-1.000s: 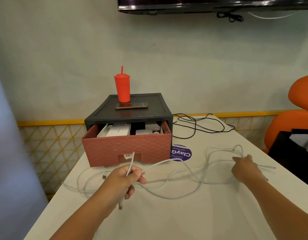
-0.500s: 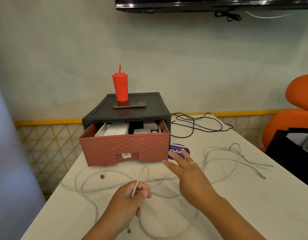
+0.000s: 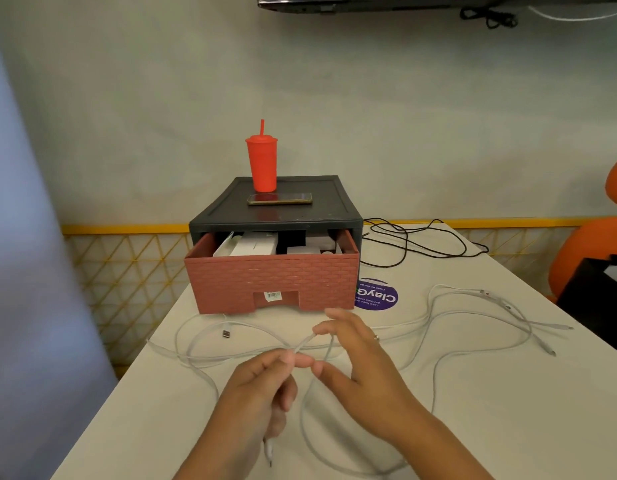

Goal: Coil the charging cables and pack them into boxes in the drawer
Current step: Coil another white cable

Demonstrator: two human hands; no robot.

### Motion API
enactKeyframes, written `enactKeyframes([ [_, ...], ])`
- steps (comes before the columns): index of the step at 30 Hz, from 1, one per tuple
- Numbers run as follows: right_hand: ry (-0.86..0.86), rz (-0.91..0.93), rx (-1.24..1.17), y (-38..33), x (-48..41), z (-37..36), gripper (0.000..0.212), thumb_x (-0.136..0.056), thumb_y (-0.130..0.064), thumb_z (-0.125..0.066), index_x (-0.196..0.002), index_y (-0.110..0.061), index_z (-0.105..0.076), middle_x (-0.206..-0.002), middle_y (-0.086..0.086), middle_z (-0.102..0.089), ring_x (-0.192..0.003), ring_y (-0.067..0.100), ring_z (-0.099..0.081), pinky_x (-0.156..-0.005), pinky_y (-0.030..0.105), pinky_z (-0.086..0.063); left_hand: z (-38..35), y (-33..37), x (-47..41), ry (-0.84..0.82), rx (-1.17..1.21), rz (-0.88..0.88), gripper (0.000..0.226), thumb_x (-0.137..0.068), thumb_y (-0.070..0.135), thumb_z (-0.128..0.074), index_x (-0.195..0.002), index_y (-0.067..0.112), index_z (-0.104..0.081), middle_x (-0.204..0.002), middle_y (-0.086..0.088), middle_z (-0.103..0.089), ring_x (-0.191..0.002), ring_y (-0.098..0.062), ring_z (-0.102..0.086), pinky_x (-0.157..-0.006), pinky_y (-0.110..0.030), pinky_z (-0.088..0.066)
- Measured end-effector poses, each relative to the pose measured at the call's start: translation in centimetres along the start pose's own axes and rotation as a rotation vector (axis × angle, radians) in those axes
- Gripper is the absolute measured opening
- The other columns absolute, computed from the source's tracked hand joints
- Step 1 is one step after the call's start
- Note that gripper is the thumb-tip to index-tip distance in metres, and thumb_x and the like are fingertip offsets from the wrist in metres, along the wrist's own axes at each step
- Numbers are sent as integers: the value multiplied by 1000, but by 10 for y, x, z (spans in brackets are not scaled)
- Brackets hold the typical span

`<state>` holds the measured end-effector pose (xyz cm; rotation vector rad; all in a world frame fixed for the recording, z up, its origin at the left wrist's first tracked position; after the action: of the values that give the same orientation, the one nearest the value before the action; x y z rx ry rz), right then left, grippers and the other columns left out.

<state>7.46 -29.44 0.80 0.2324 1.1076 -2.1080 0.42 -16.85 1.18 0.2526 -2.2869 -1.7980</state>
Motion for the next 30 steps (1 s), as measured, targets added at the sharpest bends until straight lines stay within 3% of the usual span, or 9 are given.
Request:
enactKeyframes([
  [3, -33, -43, -148, -7, -7, 6, 21, -88, -28, -59, -90, -43, -45, -98, -30, -53, -99, -9, -46, -80, 7, -35, 1, 7, 0, -20, 191, 15, 30, -70, 27, -56, -70, -2, -63, -45, -4, -37, -29, -5, -18, -35, -13, -15],
  [7, 45, -87, -288, -9, -9, 7, 28, -94, -13, -50, -84, -39, -54, -68, -19, -58, -67, -2, -52, -65, 10, -40, 3, 17, -5, -182, 596, 6, 39, -45, 28, -89, -66, 6, -65, -48, 1, -39, -32, -5, -30, -31, -17, -30],
  [12, -2, -166, -422, -13, -2, -7, 35, -96, -10, -46, -103, -42, -59, -52, -15, -50, -52, 0, -46, -54, 14, -42, -2, 31, -12, -260, 746, -184, 25, -64, 29, -75, -84, 16, -70, -60, 6, -50, -50, -6, -49, -61, -26, -53],
  [18, -116, -136, -306, -31, 5, -11, 38, -98, -15, -42, -90, -48, -58, -50, -12, -46, -54, 1, -42, -59, 12, -34, -3, 51, -21, -220, 571, -361, 40, -48, 39, -88, -81, 22, -72, -72, 5, -67, -83, -9, -68, -85, -27, -53],
  [21, -157, -124, -220, -34, 6, -7, 21, -97, -17, -42, -101, -20, -63, -53, -13, -46, -59, 3, -41, -61, 16, -35, -3, 57, -20, -180, 424, -453, 28, -58, 46, -81, -78, 28, -72, -79, 4, -72, -97, -11, -67, -92, -28, -50],
  [23, -175, -96, -109, -39, 7, -2, 17, -96, -21, -44, -97, -15, -59, -64, -13, -54, -65, 5, -46, -66, 24, -39, -4, 54, -18, -86, 204, -512, 10, -80, 40, -66, -77, 32, -72, -81, 3, -73, -95, -9, -67, -92, -25, -51],
  [24, -188, -82, -40, -43, 8, -1, 16, -95, -23, -44, -99, -17, -58, -74, -12, -60, -72, 7, -51, -72, 28, -43, -3, 51, -18, -18, 37, -561, 15, -86, 34, -58, -79, 32, -71, -82, 4, -73, -93, -7, -67, -89, -20, -50],
  [27, -208, -62, 197, -56, 12, 7, 24, -94, -32, -44, -116, -27, -53, -108, 0, -65, -99, 20, -57, -81, 30, -46, -9, 44, -14, -3, -365, -700, 16, -86, 33, -49, -89, 34, -65, -83, 15, -72, -84, 1, -66, -78, -8, -45],
  [30, -167, -21, 346, -66, 11, 25, 19, -93, -35, -45, -109, -30, -54, -103, -5, -65, -92, 17, -56, -66, 26, -39, -9, 31, -17, -67, -590, -701, 22, -83, 49, -42, -92, 43, -62, -80, 21, -69, -75, -1, -66, -71, -9, -47],
])
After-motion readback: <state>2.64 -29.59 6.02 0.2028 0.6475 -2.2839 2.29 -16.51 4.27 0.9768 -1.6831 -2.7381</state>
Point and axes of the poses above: each hand's wrist, its own x-axis away from the middle knuckle, its own z-axis out of the back of the hand, y = z × x, the point moved 4 cm from there along -x, towards the middle knuckle
